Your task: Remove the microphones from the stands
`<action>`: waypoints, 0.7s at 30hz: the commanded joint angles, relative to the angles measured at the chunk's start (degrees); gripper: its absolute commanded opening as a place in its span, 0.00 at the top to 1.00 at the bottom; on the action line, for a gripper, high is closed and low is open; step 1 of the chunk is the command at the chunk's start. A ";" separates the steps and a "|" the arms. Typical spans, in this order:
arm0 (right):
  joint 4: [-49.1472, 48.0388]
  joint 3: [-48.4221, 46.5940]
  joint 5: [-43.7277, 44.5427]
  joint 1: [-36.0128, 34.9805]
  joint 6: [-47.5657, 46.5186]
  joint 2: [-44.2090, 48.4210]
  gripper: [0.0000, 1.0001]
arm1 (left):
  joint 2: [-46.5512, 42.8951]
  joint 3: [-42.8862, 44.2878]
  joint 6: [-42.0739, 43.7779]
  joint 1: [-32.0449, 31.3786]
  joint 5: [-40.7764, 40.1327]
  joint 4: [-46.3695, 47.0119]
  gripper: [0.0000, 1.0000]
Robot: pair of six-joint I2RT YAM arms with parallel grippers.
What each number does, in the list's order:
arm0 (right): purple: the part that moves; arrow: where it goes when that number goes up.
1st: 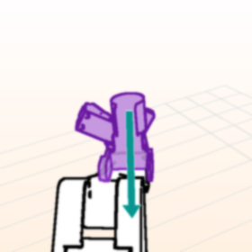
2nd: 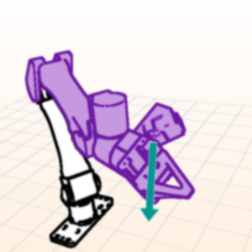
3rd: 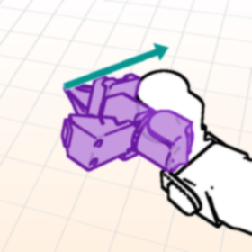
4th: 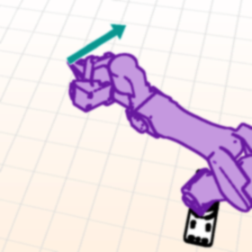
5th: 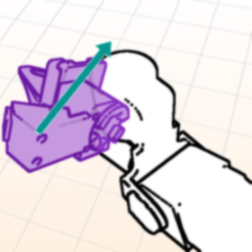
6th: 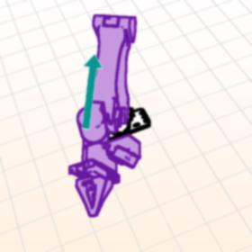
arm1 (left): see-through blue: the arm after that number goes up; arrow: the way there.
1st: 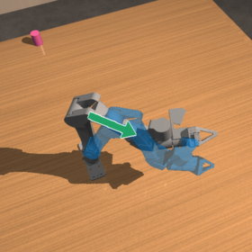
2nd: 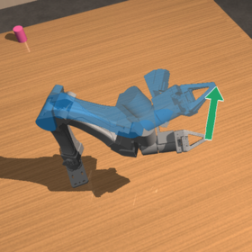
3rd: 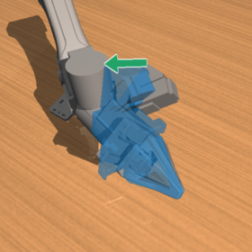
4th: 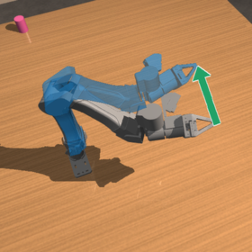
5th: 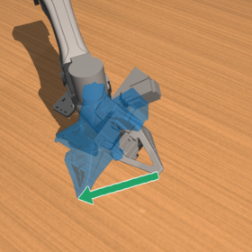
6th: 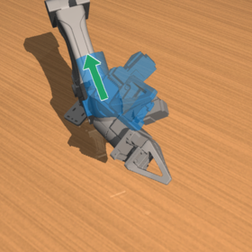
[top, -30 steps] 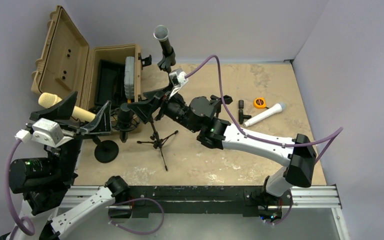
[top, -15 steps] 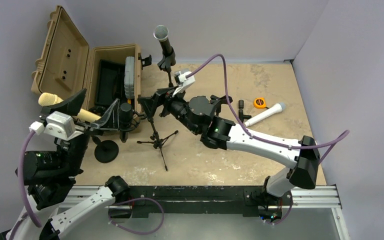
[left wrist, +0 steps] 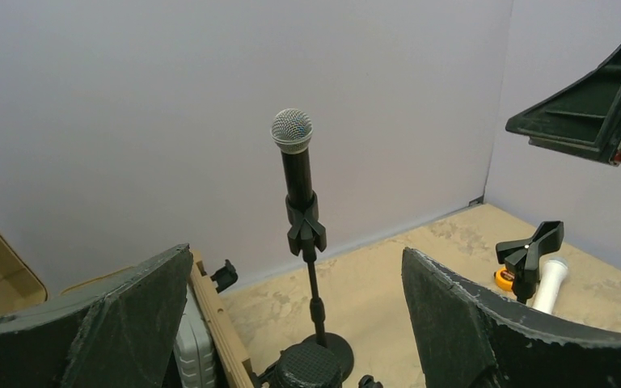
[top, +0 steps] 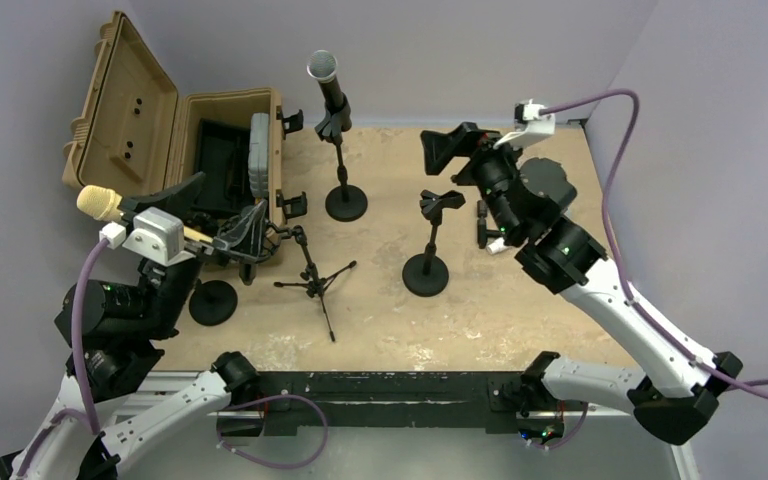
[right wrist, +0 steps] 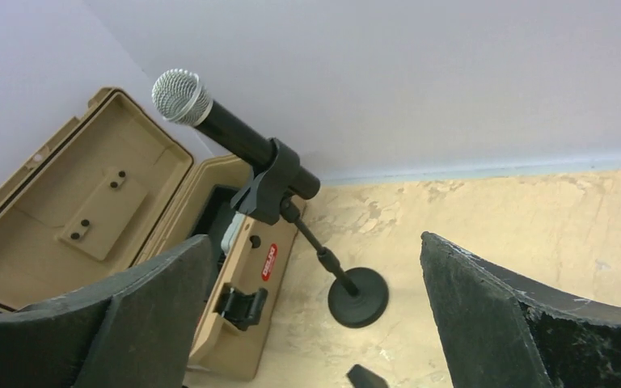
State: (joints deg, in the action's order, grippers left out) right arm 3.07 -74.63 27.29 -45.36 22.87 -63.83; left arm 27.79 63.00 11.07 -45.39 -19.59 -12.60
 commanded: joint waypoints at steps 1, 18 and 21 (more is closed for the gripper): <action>4.40 1.31 -11.01 4.11 0.48 1.02 0.01 | 1.70 2.40 -1.61 0.30 2.11 -0.26 0.02; -2.11 14.43 -20.06 9.25 -0.97 4.85 0.11 | 4.80 3.71 -3.55 0.27 7.87 -2.60 0.02; -2.80 16.00 -18.76 9.23 -0.92 5.38 0.15 | 4.97 3.71 -3.56 0.27 7.91 -2.60 0.02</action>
State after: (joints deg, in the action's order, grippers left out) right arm 4.43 -60.16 7.94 -36.32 22.83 -60.07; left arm 32.27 65.04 8.51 -45.39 -12.84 -15.70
